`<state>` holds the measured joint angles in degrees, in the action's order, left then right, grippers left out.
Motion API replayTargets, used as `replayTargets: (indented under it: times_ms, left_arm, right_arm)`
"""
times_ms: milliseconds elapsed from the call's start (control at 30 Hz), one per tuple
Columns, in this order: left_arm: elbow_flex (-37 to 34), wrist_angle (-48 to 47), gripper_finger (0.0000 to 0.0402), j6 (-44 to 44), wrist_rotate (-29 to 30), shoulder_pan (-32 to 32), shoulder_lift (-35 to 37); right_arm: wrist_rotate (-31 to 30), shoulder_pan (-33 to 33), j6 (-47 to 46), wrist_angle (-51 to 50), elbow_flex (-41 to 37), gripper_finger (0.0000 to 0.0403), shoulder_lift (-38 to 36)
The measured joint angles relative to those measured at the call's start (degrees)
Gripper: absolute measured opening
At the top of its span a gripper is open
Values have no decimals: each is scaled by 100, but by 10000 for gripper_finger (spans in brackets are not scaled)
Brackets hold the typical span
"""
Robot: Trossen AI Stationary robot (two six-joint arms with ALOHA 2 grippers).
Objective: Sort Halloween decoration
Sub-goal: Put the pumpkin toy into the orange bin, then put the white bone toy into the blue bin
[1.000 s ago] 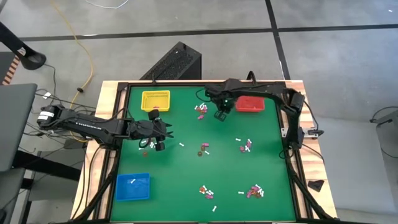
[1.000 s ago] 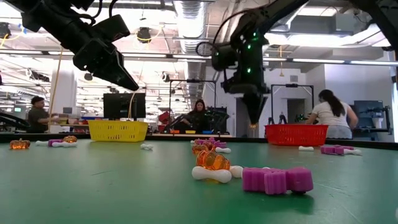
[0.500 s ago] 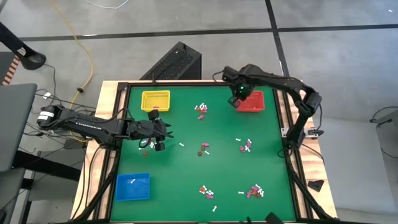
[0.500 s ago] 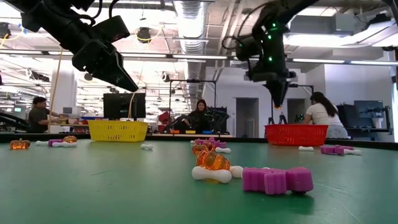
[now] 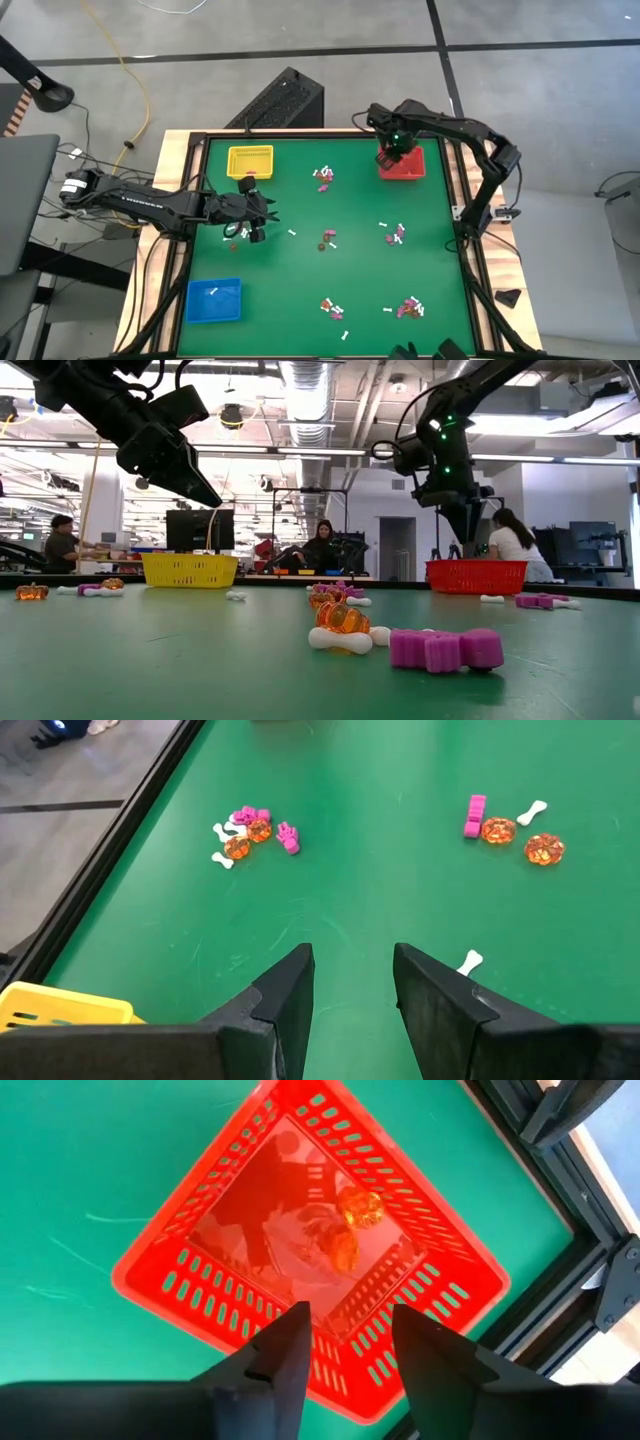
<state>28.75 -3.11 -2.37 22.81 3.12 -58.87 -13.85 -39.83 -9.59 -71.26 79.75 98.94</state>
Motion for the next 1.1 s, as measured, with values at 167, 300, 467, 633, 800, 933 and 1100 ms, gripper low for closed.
replayTargets:
  times_ms: [167, 300, 467, 633, 800, 933, 1100]
  left_arm:
    - [0, -1, 130, 5, 0, 0, 0]
    - [0, -7, 130, 30, 0, 1, 0]
    - [0, -24, 130, 155, 0, 0, 0]
    - [0, -15, 130, 298, -172, -1, 0]
    - [0, 401, 130, -6, -1123, -1, -222]
    - [4, 932, 130, -679, -1775, -123, -764]
    - [182, 1129, 130, -932, -2790, -529, -1738]
  right_arm:
    - [22, 69, -414, -46, -2, 199, -98]
    - [-141, 528, -775, 48, -54, 198, -500]
    - [-989, 1723, -1195, 1236, -825, 191, -1468]
    - [-1169, 3069, -1225, 3765, -2342, 190, -2301]
    - [-1158, 4189, -619, 6393, -3548, 190, -2468]
    - [-1158, 4713, 364, 7460, -3884, 190, -2463]
    - [-1164, 4922, 970, 7563, -3877, 189, -2571]
